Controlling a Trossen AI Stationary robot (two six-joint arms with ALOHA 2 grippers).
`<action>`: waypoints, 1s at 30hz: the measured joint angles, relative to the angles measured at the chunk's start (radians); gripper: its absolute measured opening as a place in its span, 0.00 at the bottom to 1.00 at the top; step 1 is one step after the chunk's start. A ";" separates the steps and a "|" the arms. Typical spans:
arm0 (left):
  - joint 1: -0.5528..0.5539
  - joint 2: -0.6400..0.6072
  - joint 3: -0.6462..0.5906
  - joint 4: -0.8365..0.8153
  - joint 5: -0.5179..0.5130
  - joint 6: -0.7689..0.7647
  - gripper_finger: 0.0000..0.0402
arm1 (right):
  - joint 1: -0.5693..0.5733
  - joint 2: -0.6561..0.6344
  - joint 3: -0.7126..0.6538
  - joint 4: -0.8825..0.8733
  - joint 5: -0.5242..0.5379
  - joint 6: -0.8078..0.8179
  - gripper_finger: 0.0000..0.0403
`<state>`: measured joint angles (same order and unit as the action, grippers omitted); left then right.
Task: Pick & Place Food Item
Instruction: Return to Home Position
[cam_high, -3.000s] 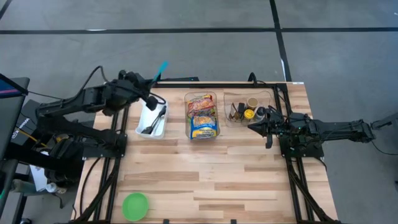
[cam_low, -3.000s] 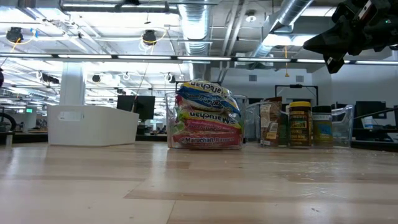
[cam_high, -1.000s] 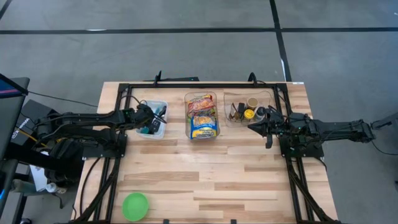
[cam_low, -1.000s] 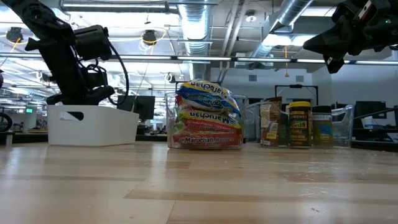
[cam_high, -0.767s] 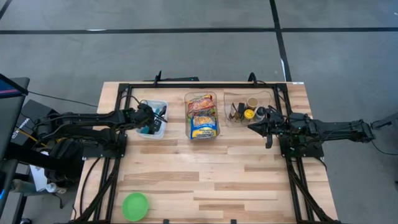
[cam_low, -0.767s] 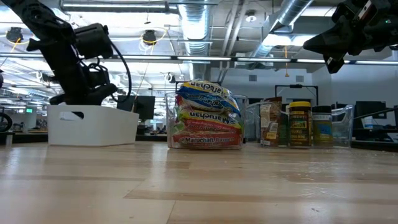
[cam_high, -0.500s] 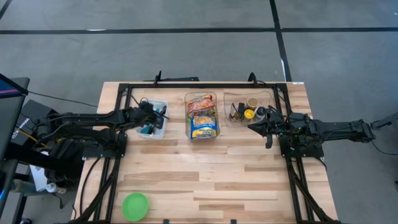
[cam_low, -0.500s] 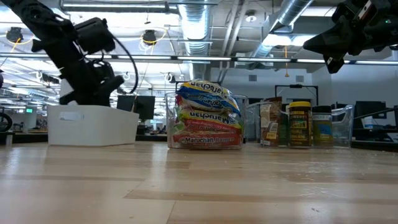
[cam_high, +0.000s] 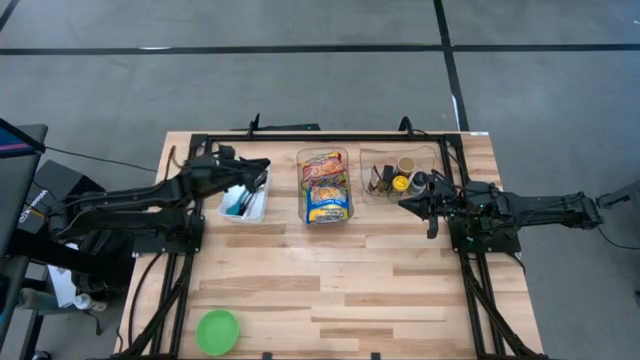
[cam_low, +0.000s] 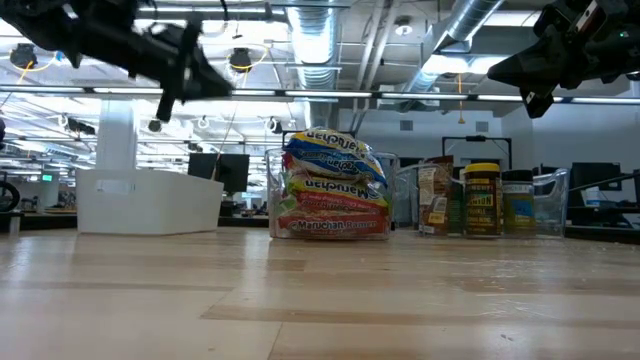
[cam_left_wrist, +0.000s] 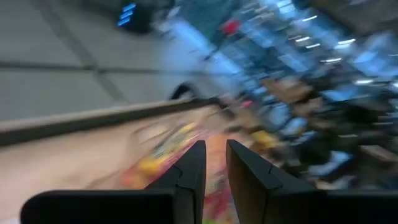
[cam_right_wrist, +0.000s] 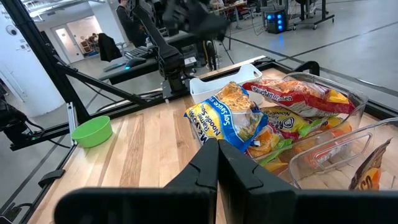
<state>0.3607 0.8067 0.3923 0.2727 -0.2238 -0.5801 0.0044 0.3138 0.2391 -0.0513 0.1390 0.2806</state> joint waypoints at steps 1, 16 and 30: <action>0.000 -0.022 0.000 0.020 0.030 0.015 0.14 | 0.000 0.000 0.000 0.000 0.000 0.000 0.00; -0.030 -0.211 0.000 -0.114 0.388 0.200 0.00 | 0.000 0.000 0.000 0.000 0.000 0.000 0.00; -0.062 -0.211 0.000 -0.139 0.020 0.463 0.01 | 0.000 0.000 0.000 0.000 0.000 0.000 0.00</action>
<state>0.2985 0.5953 0.3927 0.1333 -0.2039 -0.1169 0.0042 0.3138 0.2390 -0.0516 0.1393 0.2805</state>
